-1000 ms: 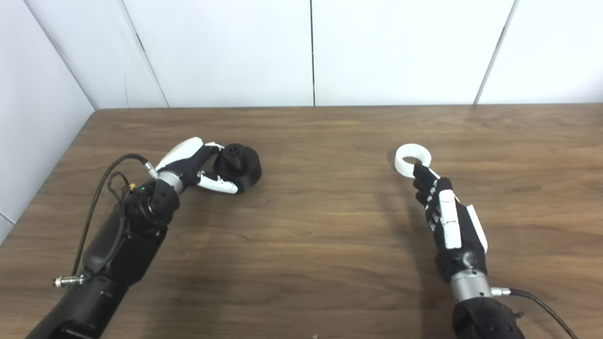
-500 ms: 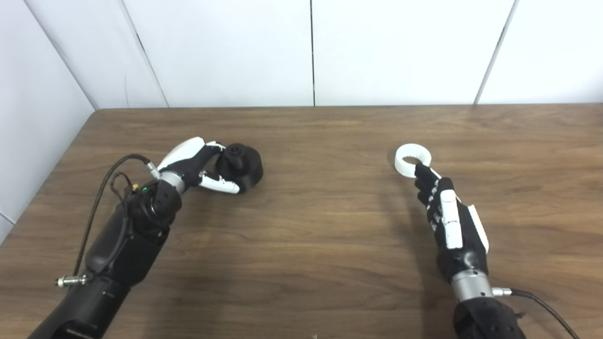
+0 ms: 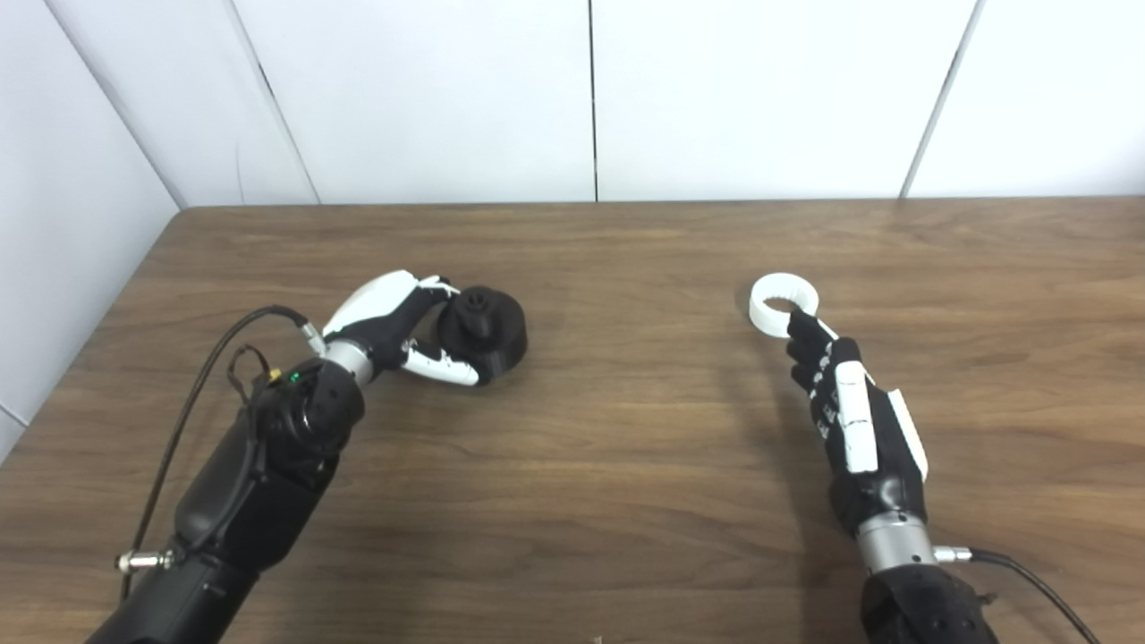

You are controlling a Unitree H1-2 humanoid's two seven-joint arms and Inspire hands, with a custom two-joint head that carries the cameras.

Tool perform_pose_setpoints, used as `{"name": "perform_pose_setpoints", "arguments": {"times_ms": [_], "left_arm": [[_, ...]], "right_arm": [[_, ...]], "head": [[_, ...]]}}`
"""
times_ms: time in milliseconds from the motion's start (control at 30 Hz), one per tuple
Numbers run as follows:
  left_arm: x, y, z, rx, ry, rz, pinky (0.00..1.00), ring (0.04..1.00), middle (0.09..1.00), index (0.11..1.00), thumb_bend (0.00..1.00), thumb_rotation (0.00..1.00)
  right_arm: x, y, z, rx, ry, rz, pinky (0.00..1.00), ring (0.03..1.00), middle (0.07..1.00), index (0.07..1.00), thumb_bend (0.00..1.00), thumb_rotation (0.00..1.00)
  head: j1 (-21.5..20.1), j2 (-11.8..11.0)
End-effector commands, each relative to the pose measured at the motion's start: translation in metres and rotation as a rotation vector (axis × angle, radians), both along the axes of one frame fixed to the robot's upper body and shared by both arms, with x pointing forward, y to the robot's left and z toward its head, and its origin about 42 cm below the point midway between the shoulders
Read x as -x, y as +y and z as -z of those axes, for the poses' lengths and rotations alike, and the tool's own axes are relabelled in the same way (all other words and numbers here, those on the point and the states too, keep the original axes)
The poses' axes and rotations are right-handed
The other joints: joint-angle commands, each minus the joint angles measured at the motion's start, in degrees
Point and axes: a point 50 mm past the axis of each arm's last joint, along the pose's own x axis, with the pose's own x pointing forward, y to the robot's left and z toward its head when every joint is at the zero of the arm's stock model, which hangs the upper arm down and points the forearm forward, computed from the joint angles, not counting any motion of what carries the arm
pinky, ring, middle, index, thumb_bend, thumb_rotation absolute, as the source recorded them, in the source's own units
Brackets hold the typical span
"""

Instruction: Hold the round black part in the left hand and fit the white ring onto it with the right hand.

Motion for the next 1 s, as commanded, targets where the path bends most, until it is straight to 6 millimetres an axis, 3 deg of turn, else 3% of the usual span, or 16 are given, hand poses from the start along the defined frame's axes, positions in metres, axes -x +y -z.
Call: {"name": "perform_pose_setpoints", "arguments": {"times_ms": [0,133,967], "left_arm": [[0.001,-0.004,-0.017,-0.009,-0.061,0.03,0.93,1.0,0.972,0.787,0.75,0.32],[0.011,-0.013,-0.016,-0.006,-0.076,0.07,0.9,1.0,0.968,0.782,0.76,0.32],[0.078,-0.084,0.015,0.077,-0.052,0.258,0.98,1.0,0.987,0.784,0.75,0.36]], "right_arm": [[0.015,-0.005,0.003,0.009,-0.013,0.01,0.94,0.923,0.903,0.858,0.55,1.0],[0.015,-0.004,0.003,0.004,-0.01,0.003,0.95,0.927,0.906,0.859,0.55,1.0],[0.015,0.0,0.003,-0.005,-0.006,0.004,0.95,0.931,0.908,0.86,0.57,1.0]], "head": [[0.02,0.06],[-0.28,0.11],[-0.92,0.49]]}}
